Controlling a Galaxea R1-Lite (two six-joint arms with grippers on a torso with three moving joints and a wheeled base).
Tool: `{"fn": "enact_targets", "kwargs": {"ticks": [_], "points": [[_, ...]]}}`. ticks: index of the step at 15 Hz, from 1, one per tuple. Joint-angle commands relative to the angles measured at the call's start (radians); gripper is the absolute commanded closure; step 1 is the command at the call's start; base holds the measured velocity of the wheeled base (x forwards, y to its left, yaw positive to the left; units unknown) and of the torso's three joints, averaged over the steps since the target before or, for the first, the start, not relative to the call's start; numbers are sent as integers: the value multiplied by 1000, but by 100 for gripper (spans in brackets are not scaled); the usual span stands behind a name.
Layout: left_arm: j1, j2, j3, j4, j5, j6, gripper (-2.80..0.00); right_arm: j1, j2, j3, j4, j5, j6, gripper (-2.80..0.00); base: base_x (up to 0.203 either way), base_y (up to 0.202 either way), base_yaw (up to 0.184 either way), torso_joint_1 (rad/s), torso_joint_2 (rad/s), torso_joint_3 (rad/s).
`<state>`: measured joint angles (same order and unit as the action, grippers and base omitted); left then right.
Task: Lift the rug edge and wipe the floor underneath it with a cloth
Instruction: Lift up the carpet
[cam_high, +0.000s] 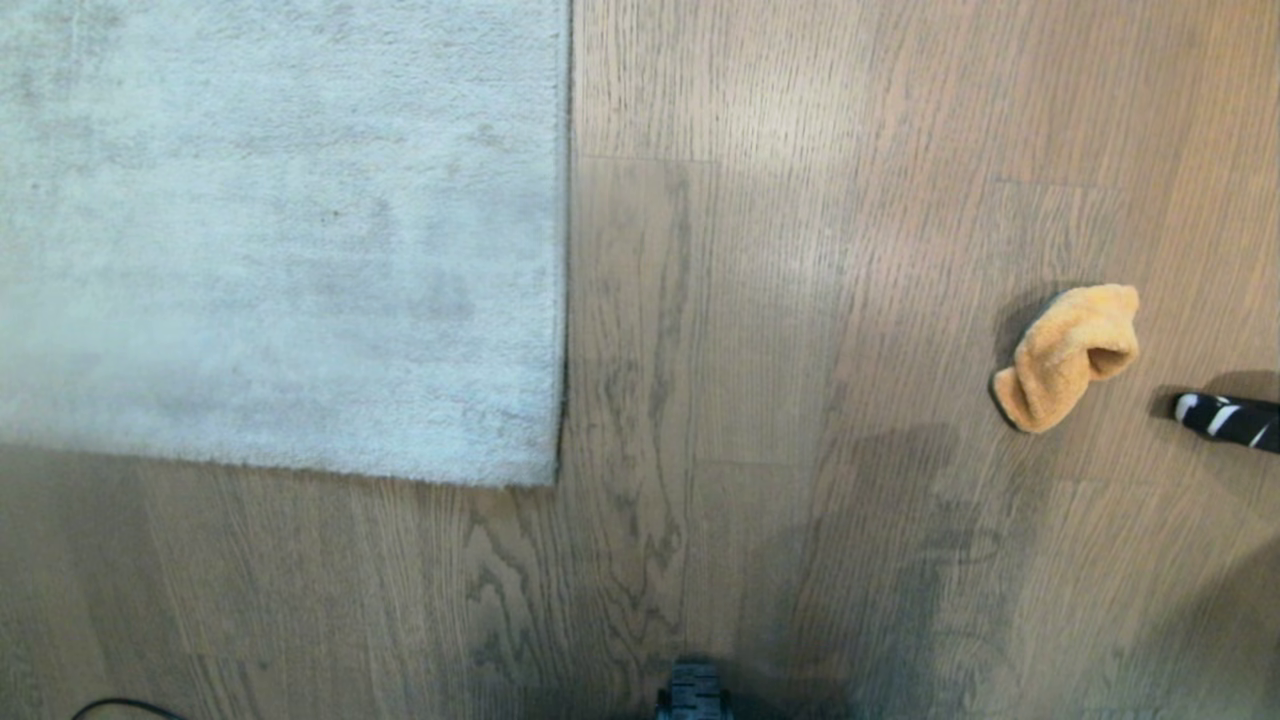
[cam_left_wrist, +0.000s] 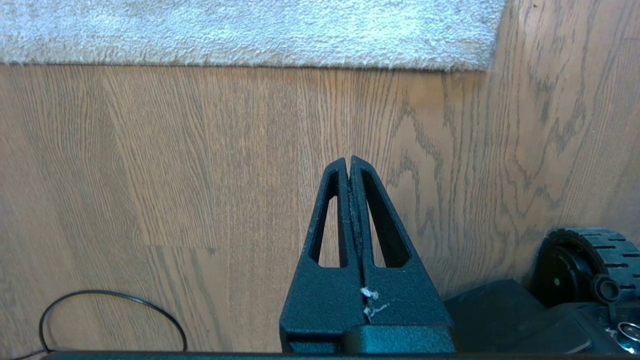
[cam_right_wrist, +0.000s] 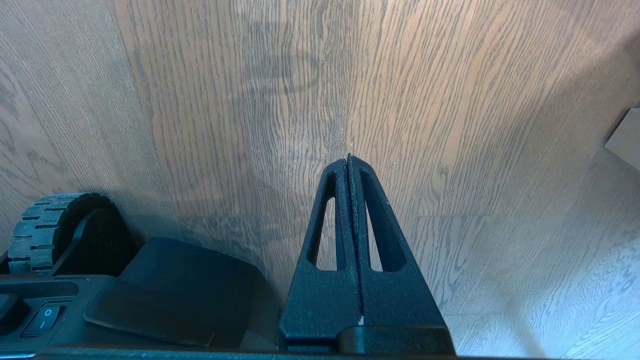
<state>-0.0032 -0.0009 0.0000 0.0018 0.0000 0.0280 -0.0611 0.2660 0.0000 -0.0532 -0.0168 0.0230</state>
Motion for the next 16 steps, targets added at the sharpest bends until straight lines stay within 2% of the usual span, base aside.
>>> {"fn": "enact_targets", "kwargs": {"ticks": [1, 11, 14, 16], "points": [[0, 1, 0, 0, 2, -5, 0, 1, 0, 0, -1, 0, 0, 0, 0, 0, 0, 0, 0, 0], [0, 1, -2, 4, -5, -25, 0, 0, -1, 0, -1, 0, 0, 0, 0, 0, 0, 0, 0, 0], [0, 10, -46, 17, -15, -26, 0, 0, -1, 0, 0, 0, 0, 0, 0, 0, 0, 0, 0, 0], [0, 75, -91, 24, -31, -27, 0, 0, -1, 0, 0, 0, 0, 0, 0, 0, 0, 0, 0, 0]]}}
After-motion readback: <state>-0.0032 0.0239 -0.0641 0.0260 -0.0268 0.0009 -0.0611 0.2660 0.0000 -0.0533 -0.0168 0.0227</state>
